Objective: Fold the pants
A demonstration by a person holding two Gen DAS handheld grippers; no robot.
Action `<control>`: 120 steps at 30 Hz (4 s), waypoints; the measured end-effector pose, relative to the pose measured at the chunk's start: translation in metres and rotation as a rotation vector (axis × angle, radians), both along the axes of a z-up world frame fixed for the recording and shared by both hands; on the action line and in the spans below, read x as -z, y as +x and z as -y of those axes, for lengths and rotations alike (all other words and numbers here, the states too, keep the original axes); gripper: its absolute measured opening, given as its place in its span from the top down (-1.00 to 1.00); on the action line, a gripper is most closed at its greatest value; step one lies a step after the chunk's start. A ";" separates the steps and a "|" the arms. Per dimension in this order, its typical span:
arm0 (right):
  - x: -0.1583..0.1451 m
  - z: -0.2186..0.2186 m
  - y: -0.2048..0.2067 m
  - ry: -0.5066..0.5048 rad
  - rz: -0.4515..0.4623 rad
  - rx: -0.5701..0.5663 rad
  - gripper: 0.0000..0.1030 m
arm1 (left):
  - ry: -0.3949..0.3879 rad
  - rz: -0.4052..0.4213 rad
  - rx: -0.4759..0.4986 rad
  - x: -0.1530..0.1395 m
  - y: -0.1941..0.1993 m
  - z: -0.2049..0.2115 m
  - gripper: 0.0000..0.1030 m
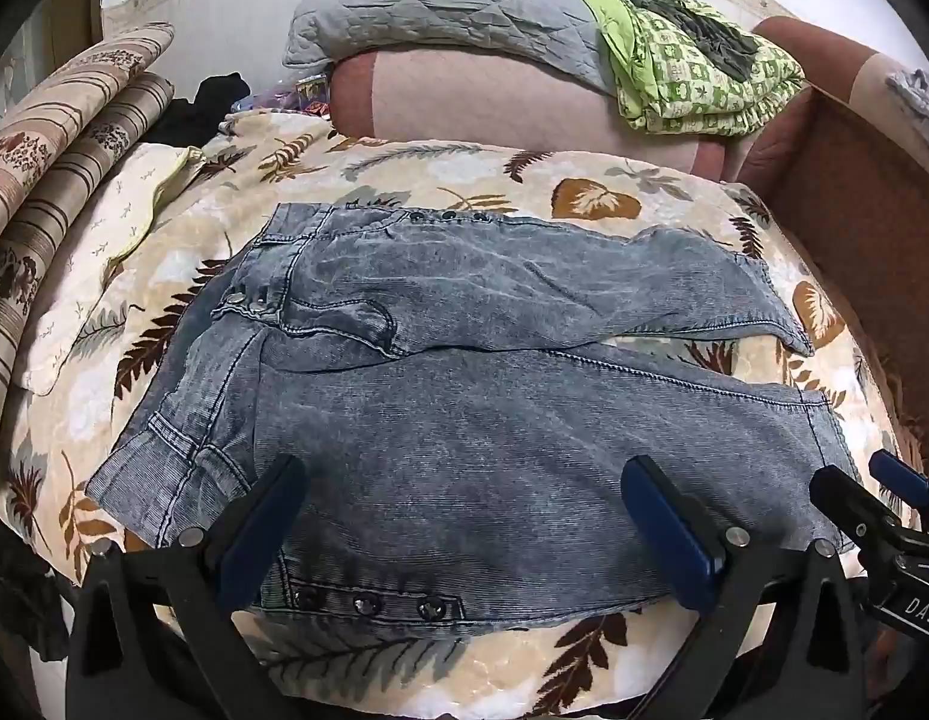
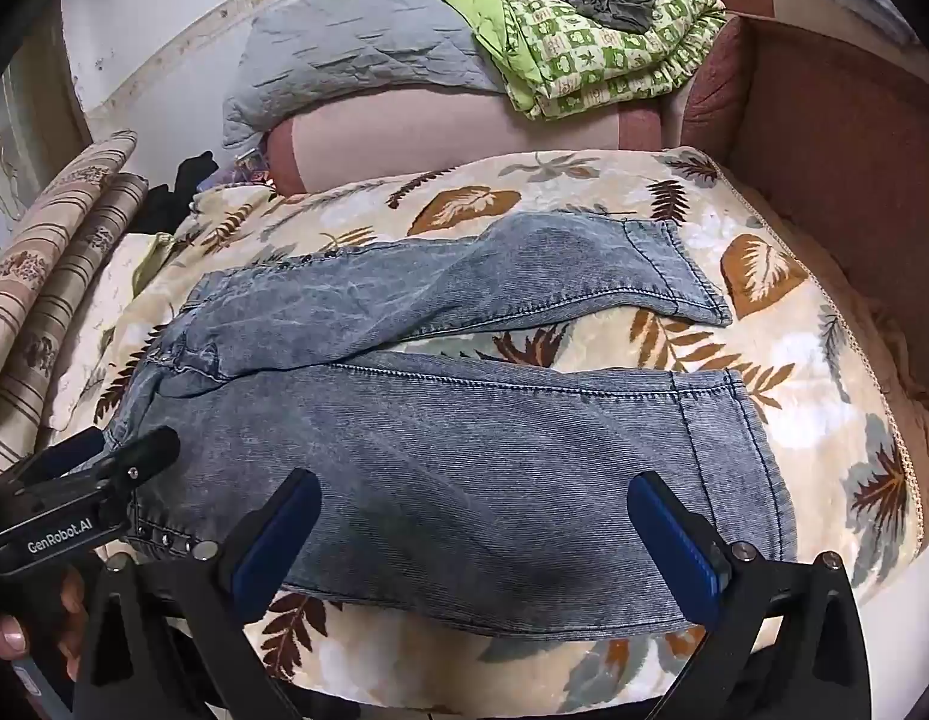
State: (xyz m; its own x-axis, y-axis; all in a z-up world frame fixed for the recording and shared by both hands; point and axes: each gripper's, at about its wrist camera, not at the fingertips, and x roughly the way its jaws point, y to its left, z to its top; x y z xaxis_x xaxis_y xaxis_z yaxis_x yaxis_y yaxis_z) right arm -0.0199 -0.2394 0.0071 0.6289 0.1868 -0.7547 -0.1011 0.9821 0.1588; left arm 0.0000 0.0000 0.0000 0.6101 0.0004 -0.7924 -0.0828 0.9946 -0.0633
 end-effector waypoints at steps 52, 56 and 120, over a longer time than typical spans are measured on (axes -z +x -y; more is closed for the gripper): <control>0.052 0.030 0.002 0.264 -0.209 -0.006 -1.00 | -0.114 0.008 -0.181 0.012 -0.003 -0.074 -1.00; 0.092 0.084 -0.007 0.514 -0.357 0.117 -1.00 | -0.154 -0.096 -0.555 0.043 -0.008 -0.168 -1.00; 0.058 0.187 0.235 0.243 -0.290 0.188 -0.42 | -0.178 -0.273 -0.206 0.065 0.158 -0.188 0.24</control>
